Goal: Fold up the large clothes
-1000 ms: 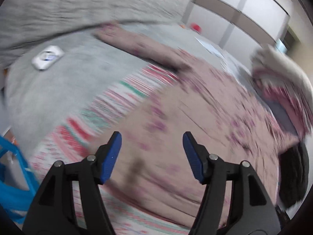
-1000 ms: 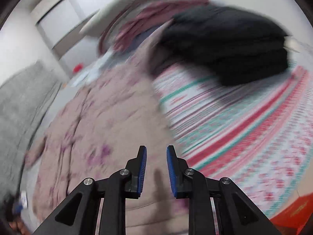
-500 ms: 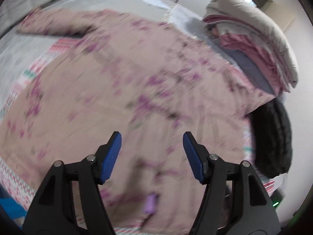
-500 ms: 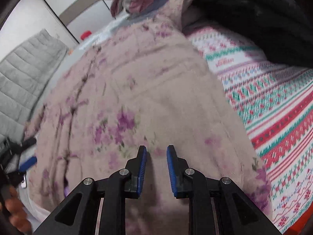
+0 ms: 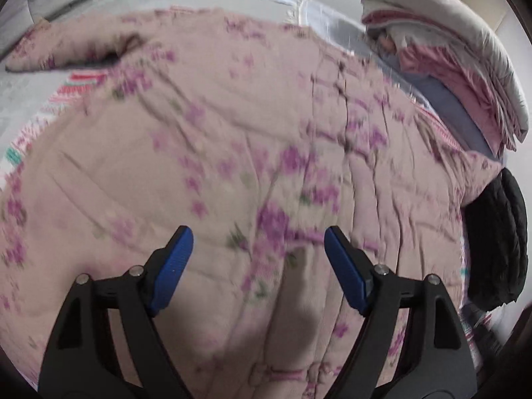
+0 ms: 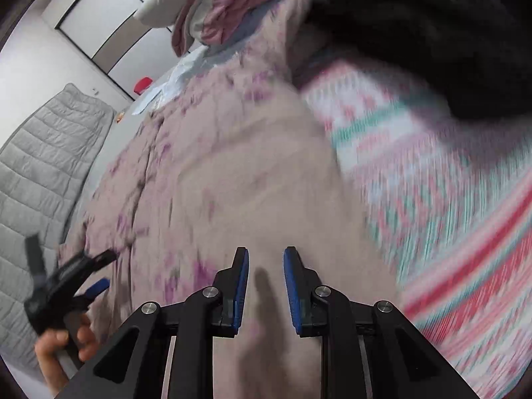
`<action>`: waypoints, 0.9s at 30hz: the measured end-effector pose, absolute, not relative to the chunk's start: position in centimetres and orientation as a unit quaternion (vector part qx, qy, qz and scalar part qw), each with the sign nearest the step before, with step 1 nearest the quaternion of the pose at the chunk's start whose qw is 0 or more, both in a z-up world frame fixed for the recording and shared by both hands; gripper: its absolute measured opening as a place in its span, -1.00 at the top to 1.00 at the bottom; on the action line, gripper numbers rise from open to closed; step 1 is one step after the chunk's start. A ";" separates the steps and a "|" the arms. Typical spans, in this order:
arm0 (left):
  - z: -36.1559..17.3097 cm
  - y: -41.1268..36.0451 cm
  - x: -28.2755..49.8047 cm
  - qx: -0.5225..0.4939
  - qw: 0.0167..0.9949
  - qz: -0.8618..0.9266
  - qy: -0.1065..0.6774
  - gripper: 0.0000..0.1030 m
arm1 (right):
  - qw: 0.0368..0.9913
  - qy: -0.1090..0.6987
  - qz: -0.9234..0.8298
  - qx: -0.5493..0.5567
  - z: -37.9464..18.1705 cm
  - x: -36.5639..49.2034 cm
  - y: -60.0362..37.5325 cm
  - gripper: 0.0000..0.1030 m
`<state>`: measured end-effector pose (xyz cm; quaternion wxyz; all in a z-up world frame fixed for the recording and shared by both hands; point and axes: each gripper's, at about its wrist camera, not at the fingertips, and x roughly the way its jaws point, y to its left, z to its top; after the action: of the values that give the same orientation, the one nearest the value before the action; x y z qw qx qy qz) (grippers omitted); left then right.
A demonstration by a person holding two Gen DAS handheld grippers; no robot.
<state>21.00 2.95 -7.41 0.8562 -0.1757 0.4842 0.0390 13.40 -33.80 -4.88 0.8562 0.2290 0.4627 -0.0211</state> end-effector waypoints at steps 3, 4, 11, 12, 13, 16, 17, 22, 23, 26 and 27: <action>-8.4 4.3 22.1 -0.197 0.839 0.051 0.505 -0.58 | 0.869 0.424 -0.021 0.255 -1.4 18.0 -36.7 -0.05; -8.8 5.1 22.3 -0.216 0.830 0.053 0.512 -0.58 | 0.876 0.402 -0.027 0.264 -0.4 19.6 -37.6 -0.53; -8.5 6.8 21.8 -0.259 0.822 0.050 0.505 -0.58 | 0.872 0.355 -0.131 0.309 2.4 33.3 -44.8 -0.70; -8.6 6.9 21.8 -0.261 0.821 0.053 0.505 -0.58 | 0.863 0.361 -0.160 0.315 2.0 34.9 -45.8 -0.70; -8.8 7.1 21.9 -0.265 0.819 0.055 0.507 -0.58 | 0.855 0.366 -0.180 0.320 1.5 36.1 -46.7 -0.70; -9.0 7.5 22.0 -0.279 0.813 0.055 0.509 -0.58 | 0.831 0.363 -0.226 0.355 0.0 37.9 -48.7 -0.69; -8.9 7.5 22.0 -0.279 0.813 0.053 0.509 -0.58 | 0.829 0.353 -0.235 0.365 -0.3 38.2 -49.3 -0.62; -8.6 7.8 21.8 -0.278 0.813 0.046 0.510 -0.58 | 0.840 0.323 -0.292 0.324 0.5 38.8 -48.4 0.83; -8.6 7.9 21.8 -0.281 0.812 0.045 0.510 -0.58 | 0.854 0.294 -0.291 0.316 1.4 38.4 -47.7 0.84; -8.4 8.2 21.6 -0.288 0.812 0.044 0.506 -0.58 | 0.913 0.232 -0.271 0.199 4.6 38.5 -42.0 0.84; -8.4 8.3 21.6 -0.290 0.811 0.043 0.506 -0.58 | 0.939 0.211 -0.238 0.132 5.5 38.8 -38.3 0.84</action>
<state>21.62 8.31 -8.43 0.8112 -0.2903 0.5059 0.0429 38.81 -38.30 5.51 0.9387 0.1319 0.2114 -0.2382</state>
